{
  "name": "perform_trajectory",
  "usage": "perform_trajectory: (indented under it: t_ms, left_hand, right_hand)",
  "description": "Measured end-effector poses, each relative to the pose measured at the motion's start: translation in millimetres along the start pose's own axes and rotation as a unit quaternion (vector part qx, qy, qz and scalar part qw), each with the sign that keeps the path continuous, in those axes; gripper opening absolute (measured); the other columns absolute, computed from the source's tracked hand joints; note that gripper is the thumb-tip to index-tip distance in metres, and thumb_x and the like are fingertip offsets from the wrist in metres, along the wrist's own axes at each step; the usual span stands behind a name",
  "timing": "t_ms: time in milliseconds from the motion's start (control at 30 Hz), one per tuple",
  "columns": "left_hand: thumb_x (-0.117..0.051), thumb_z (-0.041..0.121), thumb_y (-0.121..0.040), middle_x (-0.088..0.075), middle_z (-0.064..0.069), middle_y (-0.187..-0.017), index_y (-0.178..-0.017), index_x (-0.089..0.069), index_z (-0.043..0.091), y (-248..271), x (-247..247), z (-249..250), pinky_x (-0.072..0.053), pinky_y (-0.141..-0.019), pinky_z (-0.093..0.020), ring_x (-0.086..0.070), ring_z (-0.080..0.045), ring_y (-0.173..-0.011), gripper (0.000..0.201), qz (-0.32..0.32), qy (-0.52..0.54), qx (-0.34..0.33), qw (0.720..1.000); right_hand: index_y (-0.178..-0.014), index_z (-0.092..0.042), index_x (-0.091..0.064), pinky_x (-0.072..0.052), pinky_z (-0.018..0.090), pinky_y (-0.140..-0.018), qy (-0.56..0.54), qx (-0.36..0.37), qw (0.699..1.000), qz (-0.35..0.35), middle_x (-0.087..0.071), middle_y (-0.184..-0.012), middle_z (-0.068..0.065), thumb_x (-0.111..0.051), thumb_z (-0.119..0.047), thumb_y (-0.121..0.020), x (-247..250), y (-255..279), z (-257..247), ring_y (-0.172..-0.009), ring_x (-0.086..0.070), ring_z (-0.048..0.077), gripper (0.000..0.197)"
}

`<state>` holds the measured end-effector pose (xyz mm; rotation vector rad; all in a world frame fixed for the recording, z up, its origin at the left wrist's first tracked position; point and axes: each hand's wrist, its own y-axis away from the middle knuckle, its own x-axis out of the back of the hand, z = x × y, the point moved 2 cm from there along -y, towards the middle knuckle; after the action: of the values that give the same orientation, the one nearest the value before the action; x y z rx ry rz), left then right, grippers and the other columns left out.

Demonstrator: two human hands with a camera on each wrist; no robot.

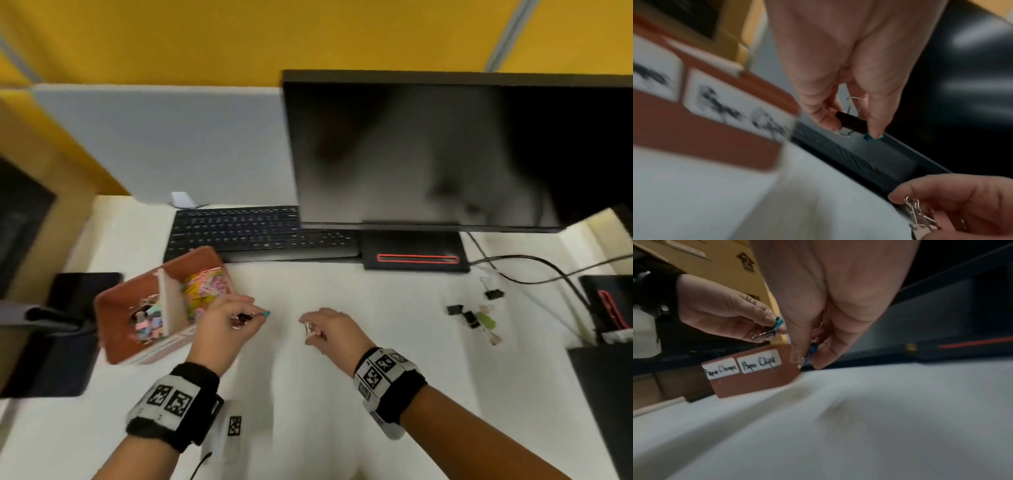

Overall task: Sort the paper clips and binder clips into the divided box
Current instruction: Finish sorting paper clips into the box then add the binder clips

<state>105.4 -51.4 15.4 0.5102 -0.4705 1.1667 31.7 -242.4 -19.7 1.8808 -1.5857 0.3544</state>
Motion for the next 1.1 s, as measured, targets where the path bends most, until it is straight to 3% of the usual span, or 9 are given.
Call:
perform_trajectory:
  t_ms: [100, 200, 300, 433, 533, 700, 833, 967, 1100]
  left_hand:
    - [-0.077, 0.011, -0.070, -0.067, 0.007, -0.081, -0.071, -0.069, 0.029, 3.1, 89.5, -29.3, -0.052, -0.080, -0.037, -0.062, -0.010, -0.081, 0.020, 0.100, -0.054, 0.034, 0.993]
    - [-0.074, 0.013, -0.075, -0.068, 0.017, -0.064, -0.063, -0.066, 0.028, 0.1, 144.6, -58.0, -0.053, -0.071, -0.034, -0.064, -0.006, -0.071, 0.021, 0.145, -0.027, 0.075, 0.986]
    - [-0.066, 0.031, -0.081, -0.073, 0.002, -0.081, -0.074, -0.071, 0.024, -10.4, 164.5, -81.8, -0.054, -0.080, -0.036, -0.068, -0.021, -0.082, 0.011, 0.119, 0.047, 0.119, 0.985]
    - [-0.041, 0.041, -0.094, -0.068, -0.001, -0.099, -0.098, -0.063, 0.026, -12.5, 163.2, -74.3, -0.048, -0.090, -0.040, -0.062, -0.017, -0.094, 0.027, 0.068, 0.062, 0.131, 0.987]
    - [-0.041, 0.035, -0.096, -0.064, 0.013, -0.091, -0.094, -0.063, 0.028, -8.2, 147.6, -45.7, -0.041, -0.079, -0.025, -0.057, -0.002, -0.088, 0.023, 0.046, 0.067, 0.066, 0.994]
    - [-0.048, 0.024, -0.094, -0.063, 0.005, -0.086, -0.090, -0.065, 0.014, -10.4, 75.5, -6.3, -0.040, -0.067, -0.007, -0.056, 0.007, -0.077, 0.020, -0.046, 0.063, -0.010, 0.997]
    - [-0.057, 0.024, -0.089, -0.062, 0.007, -0.104, -0.096, -0.061, 0.027, -18.3, -25.5, 29.7, -0.042, -0.075, -0.012, -0.059, -0.003, -0.090, 0.009, -0.147, 0.036, -0.052, 0.987]
    - [-0.063, 0.022, -0.084, -0.050, 0.002, -0.118, -0.115, -0.053, 0.027, -20.6, -131.6, 78.6, -0.042, -0.085, -0.018, -0.056, -0.011, -0.098, 0.033, -0.237, -0.019, -0.097, 0.966]
    - [-0.065, 0.028, -0.080, -0.039, 0.000, -0.130, -0.131, -0.040, 0.030, -22.3, -227.6, 117.7, -0.032, -0.102, -0.023, -0.043, -0.017, -0.120, 0.057, -0.302, -0.096, -0.144, 0.938]
  right_hand:
    - [-0.120, -0.017, -0.059, -0.046, 0.033, -0.093, -0.009, 0.079, 0.997, 0.003, -0.058, -0.103, 0.008, -0.061, -0.011, -0.084, -29.4, -46.7, -79.0, -0.093, -0.056, 0.023, 0.037]
    - [-0.123, -0.016, -0.056, -0.043, 0.036, -0.100, -0.012, 0.123, 0.992, 0.003, -0.057, -0.122, 0.011, -0.060, -0.009, -0.084, -64.7, -88.4, -153.4, -0.110, -0.054, 0.026, 0.040]
    - [-0.130, -0.015, -0.048, -0.040, 0.035, -0.103, 0.001, 0.115, 0.993, -0.002, -0.055, -0.129, 0.011, -0.061, -0.012, -0.085, -91.5, -114.4, -201.0, -0.115, -0.053, 0.026, 0.047]
    - [-0.133, -0.018, -0.042, -0.046, 0.040, -0.099, -0.013, 0.099, 0.995, -0.003, -0.056, -0.128, 0.007, -0.064, -0.021, -0.084, -101.5, -114.7, -204.6, -0.111, -0.056, 0.023, 0.053]
    - [-0.126, -0.026, -0.048, -0.049, 0.038, -0.094, 0.003, 0.099, 0.995, 0.019, -0.055, -0.125, -0.001, -0.060, -0.028, -0.086, -85.6, -94.1, -170.8, -0.104, -0.057, 0.017, 0.042]
    - [-0.117, -0.028, -0.054, -0.044, 0.029, -0.091, 0.050, 0.020, 0.992, 0.117, -0.052, -0.112, -0.006, -0.060, -0.031, -0.085, -28.4, -32.1, -70.6, -0.087, -0.045, 0.005, 0.032]
    - [-0.115, -0.027, -0.051, -0.044, 0.032, -0.092, 0.057, -0.121, 0.963, 0.235, -0.045, -0.108, -0.008, -0.067, -0.029, -0.080, 33.1, 37.6, 25.0, -0.096, -0.049, 0.014, 0.038]
    - [-0.115, -0.025, -0.047, -0.042, 0.039, -0.094, 0.061, -0.245, 0.917, 0.309, -0.047, -0.115, 0.002, -0.072, -0.027, -0.074, 89.4, 105.4, 108.9, -0.105, -0.050, 0.023, 0.049]
    - [-0.127, -0.030, -0.039, -0.040, 0.037, -0.099, 0.055, -0.330, 0.894, 0.299, -0.042, -0.127, 0.004, -0.073, -0.024, -0.072, 127.3, 145.1, 171.1, -0.114, -0.046, 0.026, 0.065]
